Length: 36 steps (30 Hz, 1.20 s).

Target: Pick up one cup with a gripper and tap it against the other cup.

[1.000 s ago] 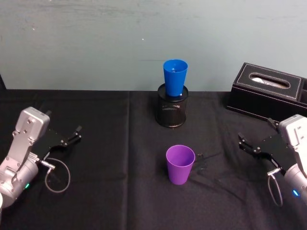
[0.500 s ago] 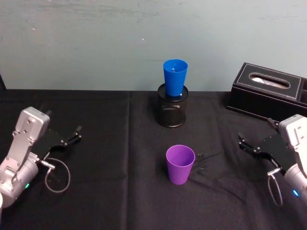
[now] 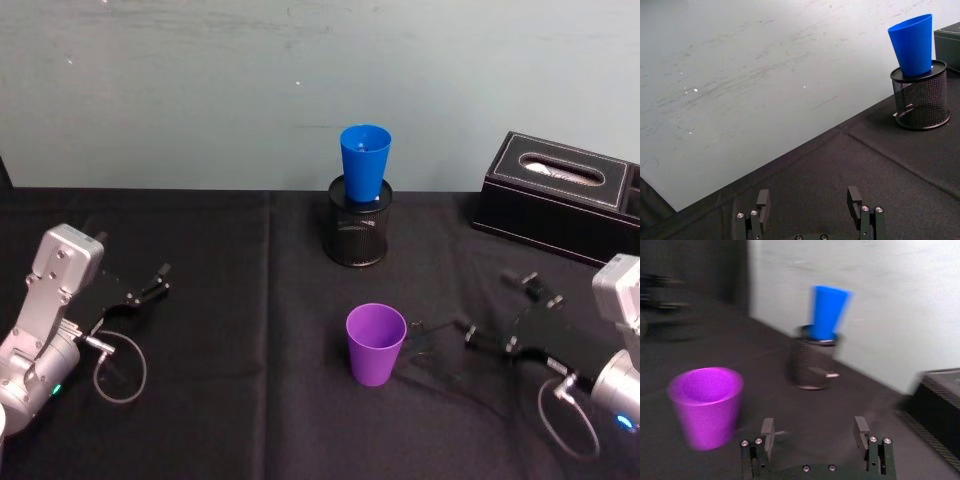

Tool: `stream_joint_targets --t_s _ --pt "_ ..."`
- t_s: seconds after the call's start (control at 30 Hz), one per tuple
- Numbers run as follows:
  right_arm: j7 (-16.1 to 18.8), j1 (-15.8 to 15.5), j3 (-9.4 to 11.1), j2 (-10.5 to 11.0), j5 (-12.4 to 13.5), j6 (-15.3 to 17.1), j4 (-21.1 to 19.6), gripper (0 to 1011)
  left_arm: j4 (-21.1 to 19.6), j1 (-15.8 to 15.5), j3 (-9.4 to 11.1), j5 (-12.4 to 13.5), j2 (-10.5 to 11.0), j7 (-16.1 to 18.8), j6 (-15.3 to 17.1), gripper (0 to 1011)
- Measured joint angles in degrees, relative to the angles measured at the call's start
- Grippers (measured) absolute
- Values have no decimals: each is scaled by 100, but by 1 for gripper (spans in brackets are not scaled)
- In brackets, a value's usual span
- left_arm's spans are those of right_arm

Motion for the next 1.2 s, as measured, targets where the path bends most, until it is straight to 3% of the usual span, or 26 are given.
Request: stream_joint_targets --t_s 0.07,0.13,0.2,0.37,0.77,1.2 --pt "716 82 -68 87 278 19 91 1003 0 0 0 0 0 0 0 1011" --pt "1092 126 -108 124 425 54 128 1003 0 0 0 0 0 0 0 1011" --pt "1718 192 -209 175 595 158 161 1003 0 0 0 0 0 0 0 1011" --pt "2146 251 -288 155 676 321 206 1003 0 0 0 0 0 0 0 1011" --pt "2313 420 -252 -163 653 456 399 1003 0 0 0 0 0 0 0 1011" --pt "2496 828 -456 -611 482 609 863 1003 0 0 0 0 0 0 0 1011"
